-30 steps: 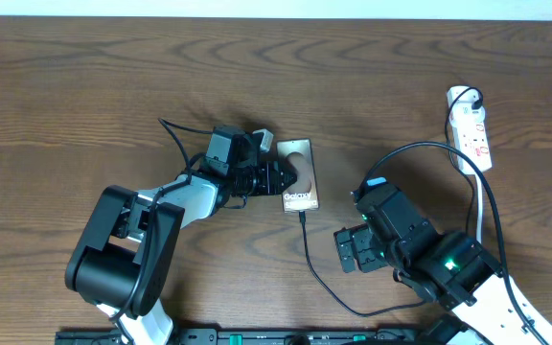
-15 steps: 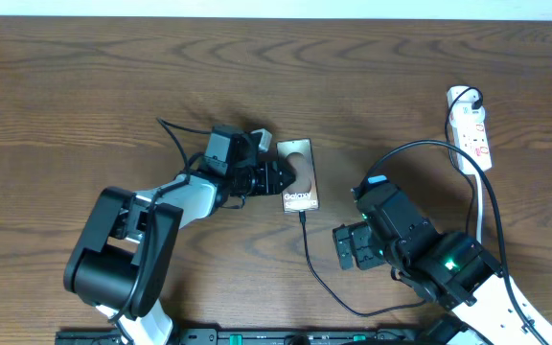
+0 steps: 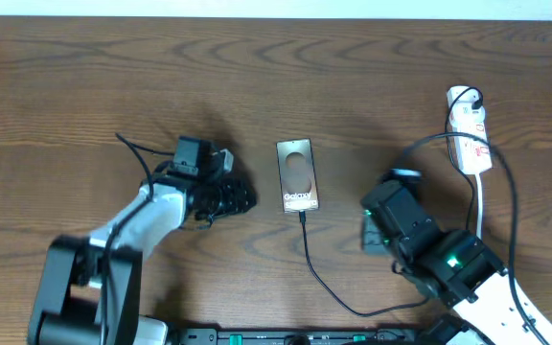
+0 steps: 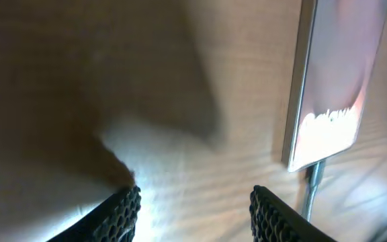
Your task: Plug charger to phone and switch on socket
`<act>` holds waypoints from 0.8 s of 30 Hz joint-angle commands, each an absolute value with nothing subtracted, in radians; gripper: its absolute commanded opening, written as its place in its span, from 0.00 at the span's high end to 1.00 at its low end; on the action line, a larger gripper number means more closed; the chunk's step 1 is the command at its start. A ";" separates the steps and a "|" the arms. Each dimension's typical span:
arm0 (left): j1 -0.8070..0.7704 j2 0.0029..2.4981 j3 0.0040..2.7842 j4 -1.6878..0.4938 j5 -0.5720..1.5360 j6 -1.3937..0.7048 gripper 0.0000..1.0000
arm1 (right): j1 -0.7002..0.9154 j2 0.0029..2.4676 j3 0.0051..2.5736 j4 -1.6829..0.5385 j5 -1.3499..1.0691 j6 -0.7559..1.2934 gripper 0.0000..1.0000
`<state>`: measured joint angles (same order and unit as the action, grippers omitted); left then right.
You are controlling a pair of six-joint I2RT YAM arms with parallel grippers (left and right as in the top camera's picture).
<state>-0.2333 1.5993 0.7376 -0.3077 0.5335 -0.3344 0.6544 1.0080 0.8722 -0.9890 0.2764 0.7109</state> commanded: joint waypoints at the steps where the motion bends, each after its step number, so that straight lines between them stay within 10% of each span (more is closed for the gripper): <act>1: -0.315 1.507 0.726 -0.360 0.364 -0.288 0.46 | 0.534 1.008 0.871 -1.010 0.472 0.923 0.99; 13: -0.525 1.018 0.726 -0.546 0.029 -0.406 0.48 | -0.229 1.085 0.941 -0.817 0.031 0.721 0.99; 24: -0.525 0.638 0.726 -0.788 -0.127 -0.456 0.47 | -0.319 1.552 1.388 -0.906 -0.037 0.709 0.99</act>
